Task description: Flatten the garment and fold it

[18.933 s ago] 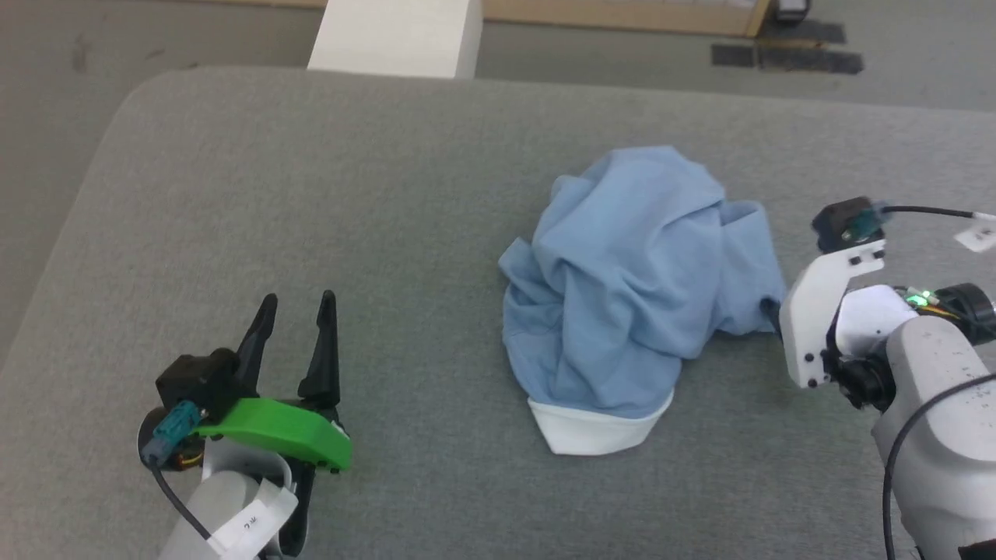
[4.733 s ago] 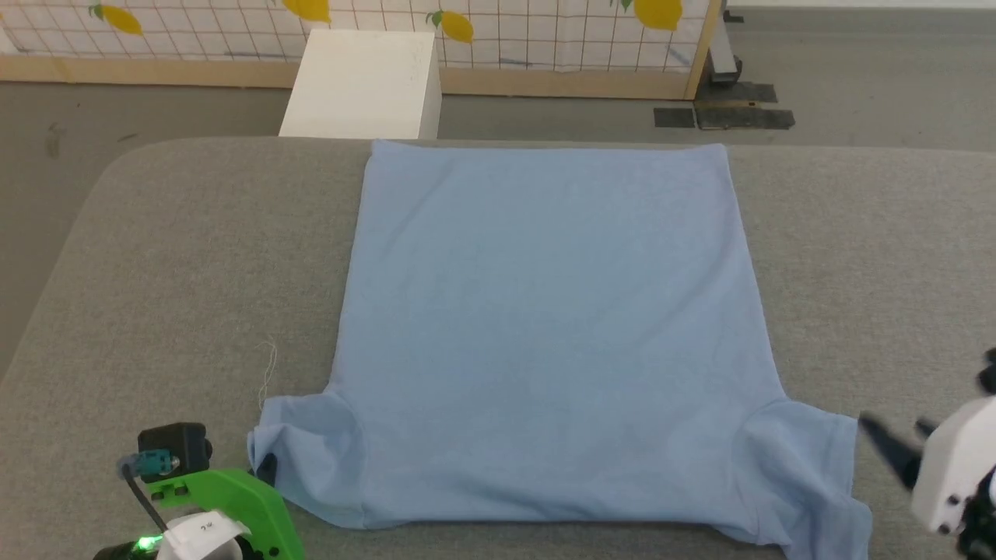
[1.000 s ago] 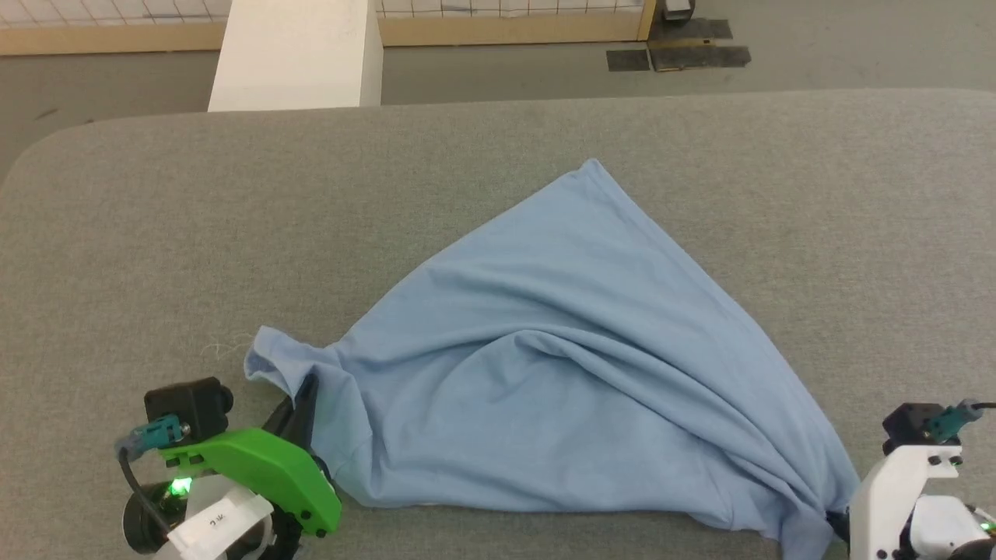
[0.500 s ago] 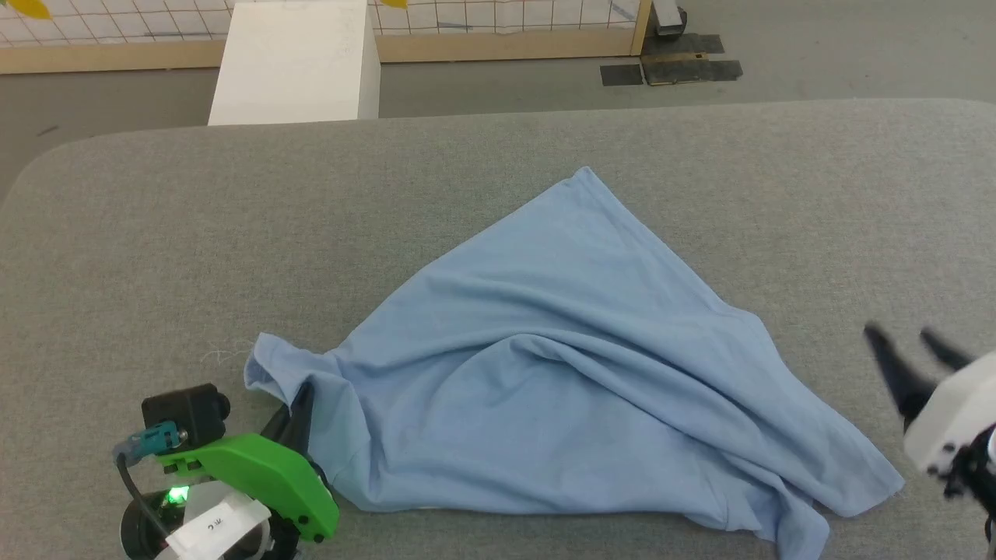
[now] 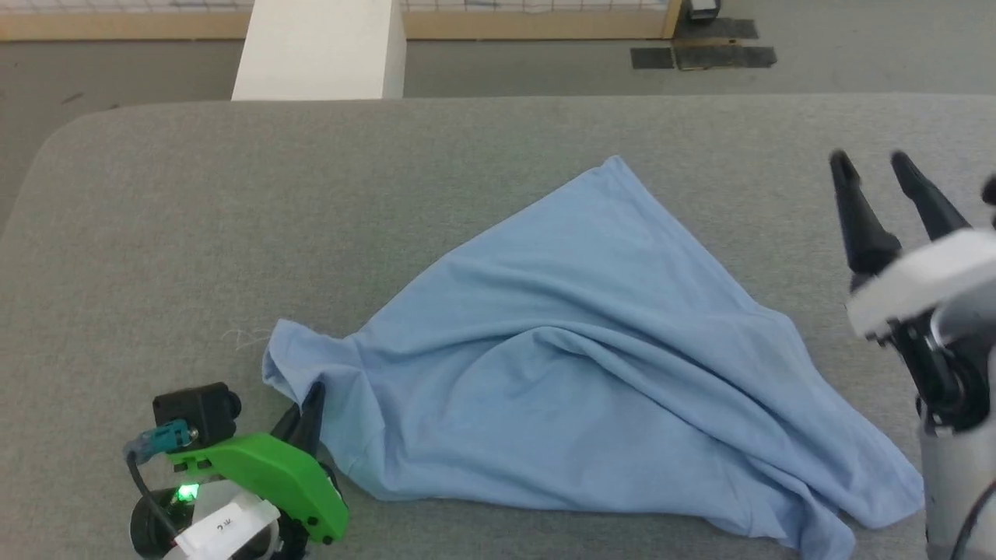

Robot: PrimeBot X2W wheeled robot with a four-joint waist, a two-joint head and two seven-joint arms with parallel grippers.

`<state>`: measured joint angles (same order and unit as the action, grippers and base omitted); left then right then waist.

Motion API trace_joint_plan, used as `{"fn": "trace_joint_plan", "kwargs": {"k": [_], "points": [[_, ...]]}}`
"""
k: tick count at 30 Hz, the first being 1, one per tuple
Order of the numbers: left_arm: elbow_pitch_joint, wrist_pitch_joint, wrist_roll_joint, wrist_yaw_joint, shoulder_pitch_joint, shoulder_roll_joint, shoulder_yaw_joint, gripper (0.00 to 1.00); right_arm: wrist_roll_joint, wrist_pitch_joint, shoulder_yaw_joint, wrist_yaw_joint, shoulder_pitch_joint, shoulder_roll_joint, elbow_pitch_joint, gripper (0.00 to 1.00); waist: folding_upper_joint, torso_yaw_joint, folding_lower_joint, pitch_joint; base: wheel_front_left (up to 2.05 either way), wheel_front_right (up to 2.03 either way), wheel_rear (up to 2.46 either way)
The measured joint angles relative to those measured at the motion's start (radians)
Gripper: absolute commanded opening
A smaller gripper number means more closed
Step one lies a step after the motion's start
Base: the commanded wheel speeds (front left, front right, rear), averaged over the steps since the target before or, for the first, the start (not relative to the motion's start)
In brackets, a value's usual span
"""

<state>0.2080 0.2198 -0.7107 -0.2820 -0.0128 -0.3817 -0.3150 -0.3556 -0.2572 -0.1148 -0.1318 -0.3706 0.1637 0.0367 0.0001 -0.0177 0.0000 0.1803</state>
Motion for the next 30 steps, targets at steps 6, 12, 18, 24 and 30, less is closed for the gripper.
{"fn": "trace_joint_plan", "kwargs": {"k": [6,12,18,24,30], "points": [[-0.003,0.002,0.006,0.023,0.051,0.006,-0.029,0.00,0.073,-0.095,0.105,0.000,-0.255,0.054,0.192,1.00,-0.0001,0.078,0.0000,0.064,0.00,0.00,0.00],[-0.020,-0.007,0.007,0.047,0.101,0.026,-0.054,0.00,0.133,-0.352,0.221,0.000,-0.433,0.120,0.334,1.00,0.0000,0.139,0.0000,0.138,0.00,0.00,0.00],[-0.041,-0.020,0.009,0.072,0.145,0.046,-0.075,0.00,0.186,-0.639,0.373,0.000,-0.564,0.175,0.405,1.00,0.0000,0.190,0.0001,0.226,0.00,0.00,0.00],[-0.070,-0.038,0.009,0.097,0.184,0.072,-0.094,0.00,0.191,-0.814,0.480,0.000,-0.628,0.206,0.409,1.00,0.0000,0.233,0.0001,0.307,0.00,0.00,0.00],[-0.078,-0.063,0.009,0.114,0.208,0.083,-0.096,0.00,0.183,-0.869,0.544,0.000,-0.669,0.240,0.381,1.00,0.0000,0.267,0.0001,0.373,0.00,0.00,0.00]]}}
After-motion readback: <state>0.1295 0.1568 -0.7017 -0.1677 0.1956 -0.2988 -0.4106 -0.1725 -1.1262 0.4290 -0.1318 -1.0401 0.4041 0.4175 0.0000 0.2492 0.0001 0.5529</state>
